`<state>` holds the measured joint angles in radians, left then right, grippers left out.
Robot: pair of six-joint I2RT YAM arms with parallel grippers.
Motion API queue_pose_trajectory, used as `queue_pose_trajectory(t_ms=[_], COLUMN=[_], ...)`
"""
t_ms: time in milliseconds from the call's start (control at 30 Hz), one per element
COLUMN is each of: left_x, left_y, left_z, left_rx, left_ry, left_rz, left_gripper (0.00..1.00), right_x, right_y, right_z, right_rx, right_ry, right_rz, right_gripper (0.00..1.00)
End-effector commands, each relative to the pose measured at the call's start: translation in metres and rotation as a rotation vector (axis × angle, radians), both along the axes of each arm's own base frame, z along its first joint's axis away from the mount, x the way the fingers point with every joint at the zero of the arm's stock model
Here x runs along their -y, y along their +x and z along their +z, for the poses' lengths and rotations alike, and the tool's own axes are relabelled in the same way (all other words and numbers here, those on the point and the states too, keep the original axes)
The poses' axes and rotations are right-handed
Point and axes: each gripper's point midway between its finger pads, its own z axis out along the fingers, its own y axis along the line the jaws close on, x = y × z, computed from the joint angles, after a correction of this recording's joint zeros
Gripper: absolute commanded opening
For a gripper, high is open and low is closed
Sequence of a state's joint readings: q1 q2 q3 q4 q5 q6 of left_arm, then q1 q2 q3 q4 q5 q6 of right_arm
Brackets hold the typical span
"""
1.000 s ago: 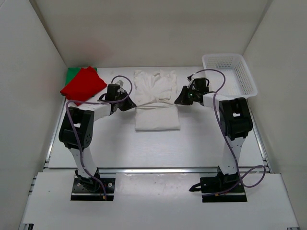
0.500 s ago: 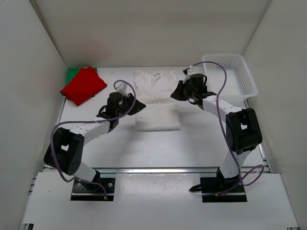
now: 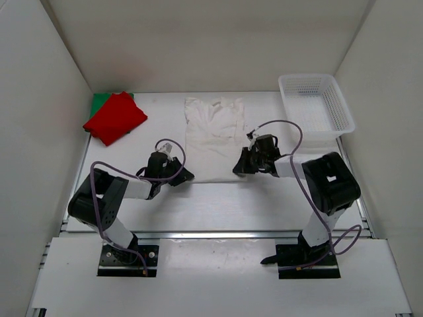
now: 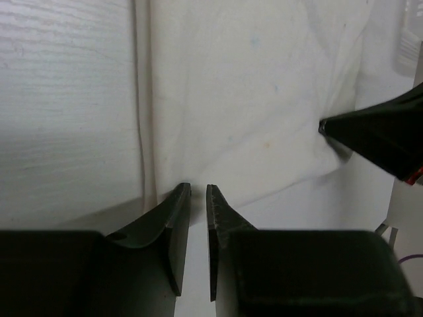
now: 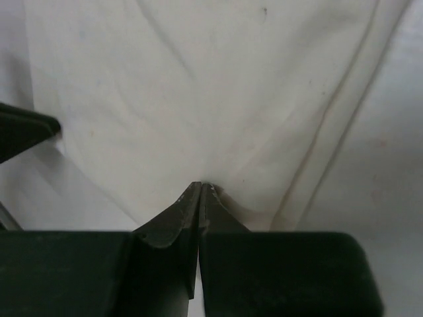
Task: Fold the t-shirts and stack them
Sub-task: Fold the folded rectangular tshirt in 1/3 of the way, then grab one side of the 2/3 rectangular tshirt with both arms
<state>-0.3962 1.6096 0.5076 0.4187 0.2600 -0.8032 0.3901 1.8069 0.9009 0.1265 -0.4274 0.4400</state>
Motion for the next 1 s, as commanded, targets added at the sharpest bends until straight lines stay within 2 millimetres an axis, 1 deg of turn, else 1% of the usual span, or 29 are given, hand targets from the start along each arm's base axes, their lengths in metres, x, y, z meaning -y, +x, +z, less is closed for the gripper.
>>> queue_pose_trajectory(t_ms=[0,33,67,100,167,200,233,267,333,367,400,433,467,500,533,567,633,667,700,733,767,800,867,900,933,967], left_x=[-0.004,-0.004,-0.006,-0.006,-0.009,-0.009,-0.011,-0.013,-0.019,-0.026,-0.026,-0.031,-0.035,-0.038,-0.039,-0.039,-0.039,-0.039,-0.040,-0.043,-0.042,-0.040,-0.041,-0.038,-0.038,-0.036], left_y=[-0.006,-0.006,-0.011,-0.014,-0.017,-0.018,-0.020,-0.021,-0.021,-0.021,-0.022,-0.023,-0.026,-0.025,-0.029,-0.028,-0.032,-0.032,-0.031,-0.031,-0.028,-0.030,-0.027,-0.027,-0.029,-0.029], left_z=[0.007,0.007,0.005,0.006,0.012,0.017,0.022,0.023,0.032,0.030,0.035,0.036,0.032,0.034,0.031,0.030,0.022,0.019,0.016,0.010,0.010,0.007,0.003,0.002,-0.003,-0.004], left_rx=[0.036,0.034,0.030,0.027,0.039,0.060,0.073,0.071,0.098,0.082,0.099,0.100,0.097,0.111,0.097,0.096,0.080,0.065,0.066,0.052,0.052,0.039,0.026,0.024,0.011,0.013], left_ry=[-0.029,-0.041,-0.040,-0.049,-0.057,-0.063,-0.064,-0.062,-0.054,-0.042,-0.044,-0.042,-0.026,-0.015,-0.002,0.007,0.026,0.035,0.055,0.073,0.084,0.083,0.087,0.095,0.109,0.115], left_rz=[-0.006,-0.004,-0.014,-0.013,-0.002,0.000,-0.001,0.007,0.013,0.034,0.028,0.041,0.050,0.056,0.057,0.052,0.033,0.031,0.029,0.032,0.028,0.014,0.018,0.010,0.001,-0.001], left_gripper=[0.28,0.27,0.29,0.29,0.29,0.29,0.31,0.32,0.34,0.34,0.36,0.36,0.37,0.38,0.39,0.42,0.52,0.56,0.64,0.66,0.66,0.65,0.63,0.63,0.61,0.58], right_x=[0.006,0.008,0.015,0.016,0.021,0.024,0.025,0.027,0.029,0.033,0.034,0.035,0.037,0.037,0.038,0.040,0.045,0.048,0.052,0.051,0.052,0.052,0.050,0.049,0.050,0.051], right_y=[-0.004,-0.008,-0.015,-0.019,-0.025,-0.027,-0.026,-0.026,-0.030,-0.034,-0.036,-0.040,-0.048,-0.050,-0.051,-0.053,-0.055,-0.055,-0.054,-0.056,-0.057,-0.061,-0.065,-0.068,-0.069,-0.072], right_z=[0.019,0.013,0.005,0.002,0.002,0.007,0.019,0.020,0.037,0.041,0.042,0.042,0.035,0.033,0.027,0.017,0.005,-0.002,-0.003,-0.006,-0.008,-0.012,-0.011,-0.008,-0.006,-0.003], right_rx=[0.083,0.076,0.059,0.045,0.039,0.044,0.077,0.098,0.128,0.134,0.138,0.146,0.134,0.129,0.117,0.083,0.056,0.047,0.044,0.033,0.033,0.032,0.037,0.041,0.047,0.054], right_ry=[0.076,0.065,0.057,0.056,0.064,0.072,0.081,0.060,0.069,0.079,0.080,0.082,0.075,0.081,0.080,0.077,0.076,0.076,0.075,0.081,0.069,0.052,0.043,0.051,0.059,0.072], right_rz=[-0.050,-0.056,-0.062,-0.057,-0.056,-0.057,-0.059,-0.058,-0.058,-0.072,-0.078,-0.090,-0.087,-0.081,-0.079,-0.080,-0.079,-0.096,-0.112,-0.105,-0.109,-0.103,-0.092,-0.088,-0.091,-0.094], right_gripper=[0.00,0.00,0.00,0.00,0.00,0.00,0.00,0.00,0.02,0.04,0.05,0.06,0.06,0.06,0.05,0.02,0.00,0.00,0.00,0.00,0.00,0.00,0.01,0.06,0.10,0.18])
